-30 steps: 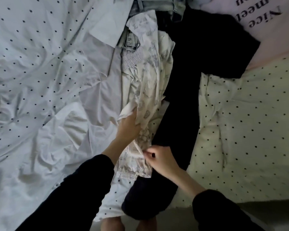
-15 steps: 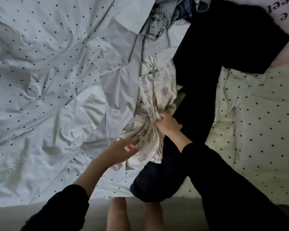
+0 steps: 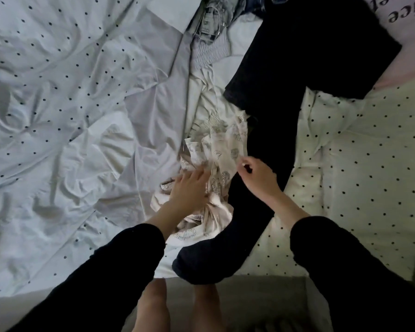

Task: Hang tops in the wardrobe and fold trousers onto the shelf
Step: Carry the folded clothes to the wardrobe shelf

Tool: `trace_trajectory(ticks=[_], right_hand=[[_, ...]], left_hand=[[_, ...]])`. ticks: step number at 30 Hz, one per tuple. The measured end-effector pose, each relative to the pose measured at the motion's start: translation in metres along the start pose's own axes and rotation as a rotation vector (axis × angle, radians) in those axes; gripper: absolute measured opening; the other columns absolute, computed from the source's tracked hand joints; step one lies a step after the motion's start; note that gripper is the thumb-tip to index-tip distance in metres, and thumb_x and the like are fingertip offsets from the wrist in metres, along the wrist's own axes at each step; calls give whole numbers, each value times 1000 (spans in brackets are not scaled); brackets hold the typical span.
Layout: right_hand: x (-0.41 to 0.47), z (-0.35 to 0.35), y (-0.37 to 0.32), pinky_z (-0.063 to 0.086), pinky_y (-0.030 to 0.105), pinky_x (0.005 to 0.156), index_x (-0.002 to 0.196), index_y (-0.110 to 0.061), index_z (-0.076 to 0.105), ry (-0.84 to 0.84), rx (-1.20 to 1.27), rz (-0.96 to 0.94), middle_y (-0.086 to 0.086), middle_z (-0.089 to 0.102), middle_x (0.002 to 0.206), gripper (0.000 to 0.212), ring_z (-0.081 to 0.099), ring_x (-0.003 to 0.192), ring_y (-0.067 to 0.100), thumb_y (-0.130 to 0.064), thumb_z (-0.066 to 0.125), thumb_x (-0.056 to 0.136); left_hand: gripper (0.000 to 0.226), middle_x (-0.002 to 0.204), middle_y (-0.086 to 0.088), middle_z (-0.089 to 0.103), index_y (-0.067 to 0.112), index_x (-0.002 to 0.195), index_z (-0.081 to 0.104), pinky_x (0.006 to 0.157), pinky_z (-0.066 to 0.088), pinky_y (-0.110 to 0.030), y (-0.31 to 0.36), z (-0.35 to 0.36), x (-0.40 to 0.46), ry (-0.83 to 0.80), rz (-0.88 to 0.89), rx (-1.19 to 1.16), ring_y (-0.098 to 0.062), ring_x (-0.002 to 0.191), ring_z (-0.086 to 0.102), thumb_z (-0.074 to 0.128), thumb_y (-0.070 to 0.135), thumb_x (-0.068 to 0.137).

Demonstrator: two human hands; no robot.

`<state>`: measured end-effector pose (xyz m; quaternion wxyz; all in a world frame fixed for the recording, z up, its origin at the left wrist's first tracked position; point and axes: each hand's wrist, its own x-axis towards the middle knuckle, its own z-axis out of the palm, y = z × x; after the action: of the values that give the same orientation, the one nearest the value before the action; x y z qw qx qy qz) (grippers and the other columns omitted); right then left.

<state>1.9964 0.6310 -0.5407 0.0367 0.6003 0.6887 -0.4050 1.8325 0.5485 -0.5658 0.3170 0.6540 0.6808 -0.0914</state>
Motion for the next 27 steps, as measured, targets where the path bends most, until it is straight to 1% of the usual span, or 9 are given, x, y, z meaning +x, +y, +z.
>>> trace_trajectory(ticks=[3,7,10,13,15,19,21,24,27], right_hand=[[29,-13,-13,30,52,105,142,-23,37,113,-111,-17,2,43,143,54,42,129,24,-47,44,94],[47,13,-39,30,51,107,151,-22,7,-113,-37,89,7,27,153,91,38,134,32,-59,55,84],[42,31,-37,31,43,101,136,-15,38,-88,-248,208,10,52,132,48,48,122,31,-31,51,92],[29,20,-17,32,42,95,119,-12,49,89,-263,218,11,59,118,27,52,114,32,-22,46,94],[19,7,-5,31,45,95,120,-10,48,195,-235,236,12,58,120,29,51,114,32,-25,46,95],[0,3,-15,27,54,105,146,-19,28,177,-200,132,8,32,150,55,33,135,30,-39,43,97],[-11,9,-27,28,54,108,145,-19,33,152,-170,-29,5,25,154,52,27,139,26,-38,43,97],[-27,10,-36,30,47,110,141,-16,42,99,-133,-268,4,27,154,45,29,140,21,-32,44,99],[-34,0,-40,33,45,109,143,-15,38,40,-189,-396,4,30,153,46,36,136,24,-29,44,99]], left_hand=[[61,155,0,18,30,148,20,112,20,-41,1,7,-21,40,68,80,-24,138,22,43,17,93],[55,157,5,14,34,145,27,113,18,-41,-4,7,-38,-6,88,39,-20,141,19,43,19,94],[56,152,5,25,32,144,30,111,18,-39,-21,8,-40,143,-29,-123,-18,138,27,52,31,92],[80,154,-2,20,26,148,18,112,20,-46,-48,9,-43,203,-221,-331,-22,138,25,57,54,84],[90,151,-5,28,21,148,17,108,33,-46,-60,11,-46,124,-310,-509,-23,130,39,62,56,79],[63,114,-12,60,5,132,40,65,53,-23,-43,7,-50,-84,-417,-944,-13,78,61,73,21,81],[44,98,-10,63,4,118,52,63,50,-28,-26,-2,-44,25,-436,-874,-17,74,57,72,14,80],[35,93,-8,62,6,114,59,53,36,-11,-11,-47,-34,323,-446,-832,-14,75,54,68,14,81],[35,103,-14,66,7,114,61,67,36,-17,-22,-101,-31,652,-438,-797,-25,95,60,68,13,80]])
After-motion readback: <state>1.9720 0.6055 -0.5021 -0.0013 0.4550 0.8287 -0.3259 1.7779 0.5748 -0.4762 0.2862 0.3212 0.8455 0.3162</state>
